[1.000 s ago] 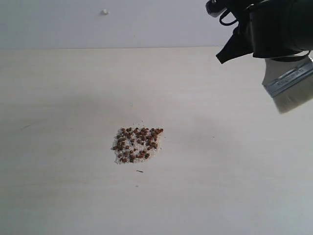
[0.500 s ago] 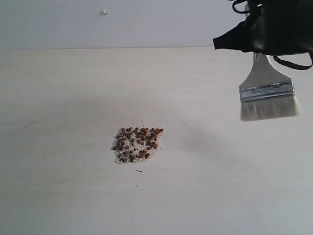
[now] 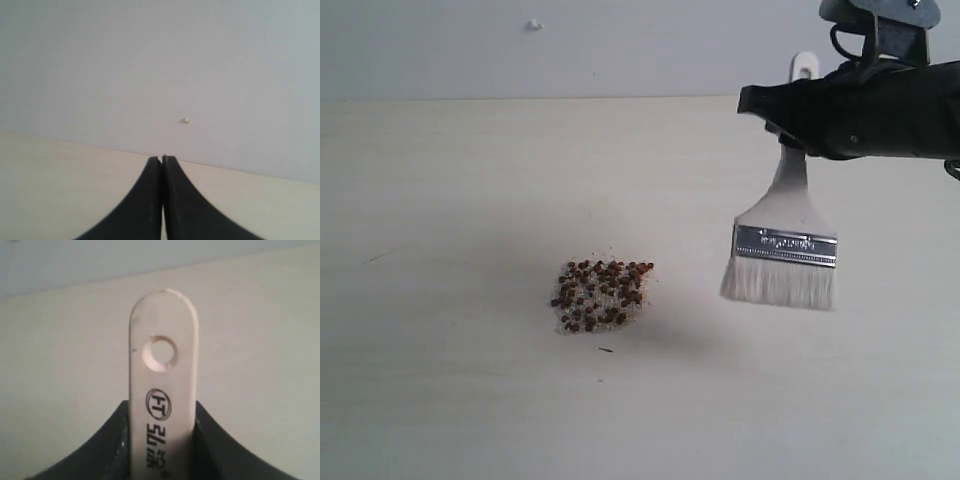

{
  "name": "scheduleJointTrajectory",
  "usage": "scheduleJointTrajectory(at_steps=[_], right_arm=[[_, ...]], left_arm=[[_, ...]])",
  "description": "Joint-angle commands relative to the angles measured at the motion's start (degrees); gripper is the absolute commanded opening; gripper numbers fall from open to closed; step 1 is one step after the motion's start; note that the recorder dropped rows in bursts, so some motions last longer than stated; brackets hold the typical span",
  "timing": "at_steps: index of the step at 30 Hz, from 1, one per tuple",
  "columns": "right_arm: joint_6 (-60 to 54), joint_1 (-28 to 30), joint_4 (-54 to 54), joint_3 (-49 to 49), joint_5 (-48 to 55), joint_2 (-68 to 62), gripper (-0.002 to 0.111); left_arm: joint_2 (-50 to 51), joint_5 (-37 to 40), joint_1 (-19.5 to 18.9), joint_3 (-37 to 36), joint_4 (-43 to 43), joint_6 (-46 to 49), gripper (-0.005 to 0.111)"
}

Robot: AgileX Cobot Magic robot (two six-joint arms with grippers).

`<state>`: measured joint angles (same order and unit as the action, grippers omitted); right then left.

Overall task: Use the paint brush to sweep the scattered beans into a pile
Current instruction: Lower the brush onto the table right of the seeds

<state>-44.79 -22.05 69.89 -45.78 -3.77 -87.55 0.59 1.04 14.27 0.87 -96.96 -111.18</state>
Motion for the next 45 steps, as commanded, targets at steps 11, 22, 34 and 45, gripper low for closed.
scheduleJointTrajectory(at_steps=[11,22,34,45], right_arm=[[3.3,4.1,-3.0,-0.1,18.5,-9.2,0.0],[4.4,4.1,-2.5,-7.2,18.5,-20.6,0.0],[5.6,4.1,-2.5,-10.6,18.8,-25.5,0.029],[3.3,4.1,-3.6,-10.6,16.1,-20.3,0.06]], left_arm=[[0.1,0.2,0.3,-0.1,0.0,0.0,0.0],[0.1,0.2,0.3,-0.1,0.0,0.0,0.0],[0.1,0.2,0.3,-0.1,0.0,0.0,0.0],[0.1,0.2,0.3,-0.1,0.0,0.0,0.0]])
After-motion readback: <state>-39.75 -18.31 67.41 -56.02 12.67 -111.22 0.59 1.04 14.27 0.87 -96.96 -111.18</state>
